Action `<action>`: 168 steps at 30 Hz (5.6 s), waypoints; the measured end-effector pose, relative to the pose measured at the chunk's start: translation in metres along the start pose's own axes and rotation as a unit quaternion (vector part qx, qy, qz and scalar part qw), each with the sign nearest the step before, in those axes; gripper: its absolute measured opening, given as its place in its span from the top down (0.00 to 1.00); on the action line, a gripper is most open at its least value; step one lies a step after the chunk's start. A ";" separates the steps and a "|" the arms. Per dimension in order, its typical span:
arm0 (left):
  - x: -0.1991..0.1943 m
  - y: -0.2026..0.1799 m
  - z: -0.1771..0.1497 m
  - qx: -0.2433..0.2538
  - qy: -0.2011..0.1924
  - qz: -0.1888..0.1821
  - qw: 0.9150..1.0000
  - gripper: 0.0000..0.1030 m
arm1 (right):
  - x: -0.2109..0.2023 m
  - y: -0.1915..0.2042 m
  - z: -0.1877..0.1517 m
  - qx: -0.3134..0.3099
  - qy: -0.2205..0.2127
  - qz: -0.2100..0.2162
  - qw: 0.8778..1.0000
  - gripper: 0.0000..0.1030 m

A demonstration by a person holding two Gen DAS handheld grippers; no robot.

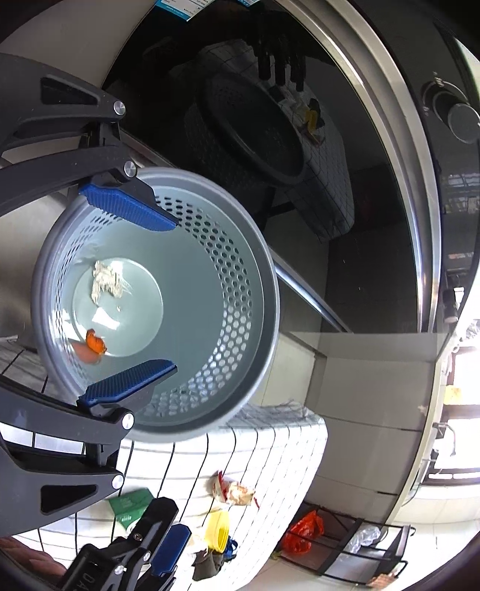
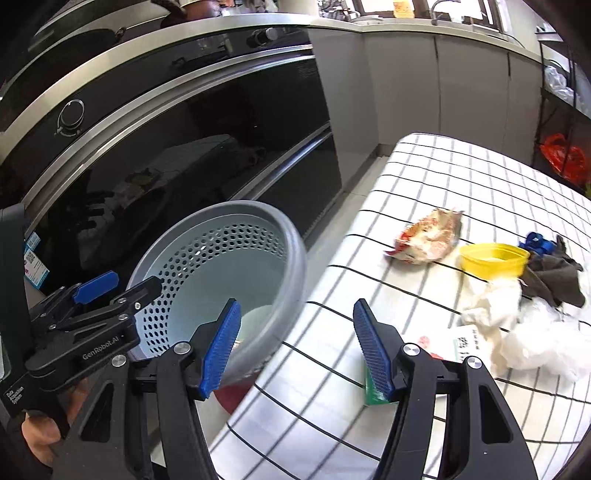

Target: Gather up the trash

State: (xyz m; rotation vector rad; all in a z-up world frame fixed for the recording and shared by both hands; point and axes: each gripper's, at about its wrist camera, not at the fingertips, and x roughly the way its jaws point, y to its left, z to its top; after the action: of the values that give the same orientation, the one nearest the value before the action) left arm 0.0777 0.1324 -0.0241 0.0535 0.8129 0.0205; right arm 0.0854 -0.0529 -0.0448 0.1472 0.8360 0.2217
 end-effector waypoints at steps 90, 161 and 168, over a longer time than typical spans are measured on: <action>0.050 -0.234 -0.035 0.305 0.045 -0.255 0.916 0.08 | -0.107 -0.169 -0.097 0.175 -0.018 -0.096 0.980 0.32; -0.052 -0.117 -0.026 0.103 -0.058 -0.142 0.983 0.48 | -0.054 -0.108 -0.072 0.098 0.009 -0.070 0.993 0.75; -0.049 -0.071 -0.023 0.077 -0.062 -0.098 0.990 0.48 | -0.067 -0.088 -0.064 0.088 -0.017 -0.048 0.995 0.75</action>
State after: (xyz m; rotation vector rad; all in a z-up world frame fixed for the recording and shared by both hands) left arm 0.0276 0.0604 -0.0085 0.1190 0.6912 -0.2288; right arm 0.0062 -0.1518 -0.0581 0.2759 0.8262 0.0552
